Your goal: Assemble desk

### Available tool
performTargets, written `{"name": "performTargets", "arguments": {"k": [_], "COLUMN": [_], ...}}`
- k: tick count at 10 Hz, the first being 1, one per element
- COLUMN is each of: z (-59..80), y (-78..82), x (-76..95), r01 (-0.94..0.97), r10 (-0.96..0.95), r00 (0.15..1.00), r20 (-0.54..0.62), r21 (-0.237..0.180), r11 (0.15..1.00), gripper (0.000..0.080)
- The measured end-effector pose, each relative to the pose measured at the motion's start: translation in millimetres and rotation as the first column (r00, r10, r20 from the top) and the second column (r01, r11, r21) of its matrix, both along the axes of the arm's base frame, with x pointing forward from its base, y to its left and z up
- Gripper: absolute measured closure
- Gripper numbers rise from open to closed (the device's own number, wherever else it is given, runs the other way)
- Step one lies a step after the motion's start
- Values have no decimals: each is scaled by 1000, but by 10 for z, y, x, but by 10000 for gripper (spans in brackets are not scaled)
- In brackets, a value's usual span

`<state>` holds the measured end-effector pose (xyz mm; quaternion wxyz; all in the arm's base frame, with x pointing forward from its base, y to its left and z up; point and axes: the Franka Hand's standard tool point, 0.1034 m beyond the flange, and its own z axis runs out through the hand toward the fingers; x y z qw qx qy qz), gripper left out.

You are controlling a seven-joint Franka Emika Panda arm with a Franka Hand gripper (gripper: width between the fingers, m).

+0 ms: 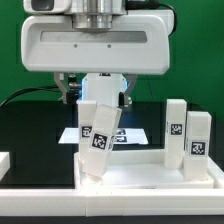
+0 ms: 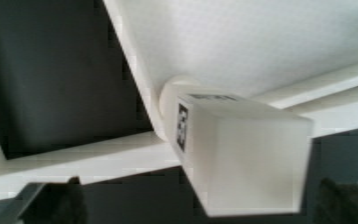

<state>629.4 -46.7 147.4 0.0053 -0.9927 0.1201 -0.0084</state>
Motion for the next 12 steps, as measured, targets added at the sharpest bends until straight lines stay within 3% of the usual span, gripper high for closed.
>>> {"name": "performTargets", "arguments": {"k": [2, 6, 7, 9, 12], "z": [-58, -305, -306, -309, -312], "y": [30, 42, 45, 47, 51], "x": [-10, -36, -36, -37, -37], "r01": [-1, -19, -7, 66, 261], "r10": [1, 18, 7, -66, -261], "r00": [1000, 1000, 1000, 998, 965], "r20": [-3, -6, -6, -4, 0], "r21": [-3, -39, -38, -34, -30], "r11": [1000, 999, 999, 997, 965], "gripper": [151, 151, 151, 440, 512]}}
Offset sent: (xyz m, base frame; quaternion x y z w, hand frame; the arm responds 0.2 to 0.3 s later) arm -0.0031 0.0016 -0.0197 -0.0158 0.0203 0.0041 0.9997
